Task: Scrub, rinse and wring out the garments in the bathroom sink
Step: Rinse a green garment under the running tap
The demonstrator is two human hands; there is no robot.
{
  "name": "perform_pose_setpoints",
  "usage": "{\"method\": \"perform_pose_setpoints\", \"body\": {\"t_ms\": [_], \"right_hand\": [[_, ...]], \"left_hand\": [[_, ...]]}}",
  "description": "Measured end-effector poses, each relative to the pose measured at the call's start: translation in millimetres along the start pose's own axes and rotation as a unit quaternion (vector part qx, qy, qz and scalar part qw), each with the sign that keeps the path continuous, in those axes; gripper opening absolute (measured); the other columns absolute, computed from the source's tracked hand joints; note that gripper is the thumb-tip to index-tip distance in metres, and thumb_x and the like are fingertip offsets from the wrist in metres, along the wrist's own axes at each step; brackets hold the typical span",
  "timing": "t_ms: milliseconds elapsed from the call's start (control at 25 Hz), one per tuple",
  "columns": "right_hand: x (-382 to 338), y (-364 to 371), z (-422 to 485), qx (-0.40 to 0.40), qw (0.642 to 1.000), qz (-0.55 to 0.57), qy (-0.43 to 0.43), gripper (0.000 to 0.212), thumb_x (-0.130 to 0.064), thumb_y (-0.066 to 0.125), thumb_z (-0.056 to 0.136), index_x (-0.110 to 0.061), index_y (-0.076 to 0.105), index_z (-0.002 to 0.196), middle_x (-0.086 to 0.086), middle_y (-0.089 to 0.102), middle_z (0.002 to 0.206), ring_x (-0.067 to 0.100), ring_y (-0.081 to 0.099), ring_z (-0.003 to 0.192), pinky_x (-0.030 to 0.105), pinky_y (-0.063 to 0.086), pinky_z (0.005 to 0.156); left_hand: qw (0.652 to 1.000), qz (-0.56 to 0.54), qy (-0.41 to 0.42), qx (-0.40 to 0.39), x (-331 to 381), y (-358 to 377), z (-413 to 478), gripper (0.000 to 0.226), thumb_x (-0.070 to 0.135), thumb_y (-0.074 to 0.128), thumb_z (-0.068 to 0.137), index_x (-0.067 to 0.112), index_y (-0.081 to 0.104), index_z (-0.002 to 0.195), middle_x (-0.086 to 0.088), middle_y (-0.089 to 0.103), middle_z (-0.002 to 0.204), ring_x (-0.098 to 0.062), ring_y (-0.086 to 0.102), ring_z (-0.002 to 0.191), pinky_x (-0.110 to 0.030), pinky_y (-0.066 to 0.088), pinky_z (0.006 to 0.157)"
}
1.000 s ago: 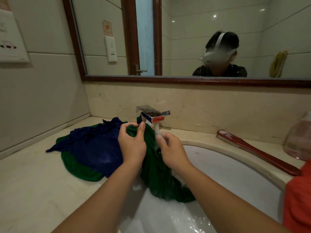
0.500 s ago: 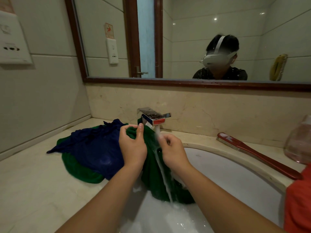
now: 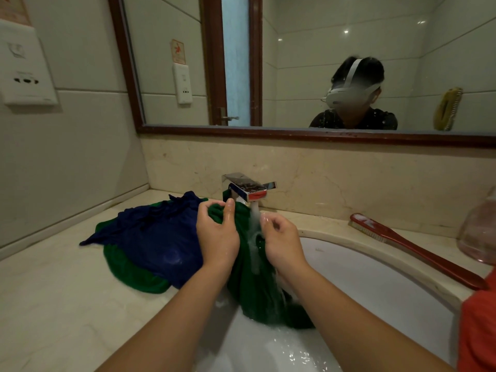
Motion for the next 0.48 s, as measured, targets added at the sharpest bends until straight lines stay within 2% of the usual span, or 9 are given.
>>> {"method": "perform_pose_setpoints", "body": {"t_ms": [200,400,480], "right_hand": [[0.4,-2.0,2.6,-0.007,1.0,0.016,0.003,0.023,-0.029,0.052,0.107,-0.022,0.073,0.104,-0.005,0.075,0.1,0.011,0.069,0.097,0.028,0.056,0.084],[1.5,-3.1,2.4,-0.006,1.0,0.017,0.006,0.025,-0.03,0.052,0.107,-0.021,0.074,0.1,-0.003,0.075,0.095,0.012,0.07,0.093,0.033,0.057,0.085],[0.9,-4.4,2.5,-0.008,1.0,0.017,0.005,0.025,-0.03,0.052,0.107,-0.022,0.074,0.101,-0.004,0.075,0.096,0.011,0.07,0.093,0.032,0.057,0.085]], "left_hand": [[1.0,0.003,-0.005,-0.008,-0.2,0.6,-0.2,0.011,0.029,0.067,0.097,0.026,0.058,0.092,0.007,0.064,0.097,0.008,0.059,0.082,-0.006,0.044,0.069],[1.0,0.006,-0.012,-0.013,1.5,2.0,-1.6,0.012,0.031,0.066,0.097,0.029,0.056,0.09,0.008,0.064,0.097,0.001,0.06,0.086,-0.015,0.044,0.073],[1.0,0.009,-0.014,-0.014,1.9,2.6,-2.2,0.012,0.031,0.066,0.097,0.029,0.056,0.09,0.008,0.063,0.096,0.002,0.06,0.085,-0.014,0.043,0.071]]}}
Point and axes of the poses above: each hand's wrist, its own z-axis towards the middle knuckle, its own y-axis out of the palm, x = y × z, the point moved 3 cm from there along z, towards the middle knuckle
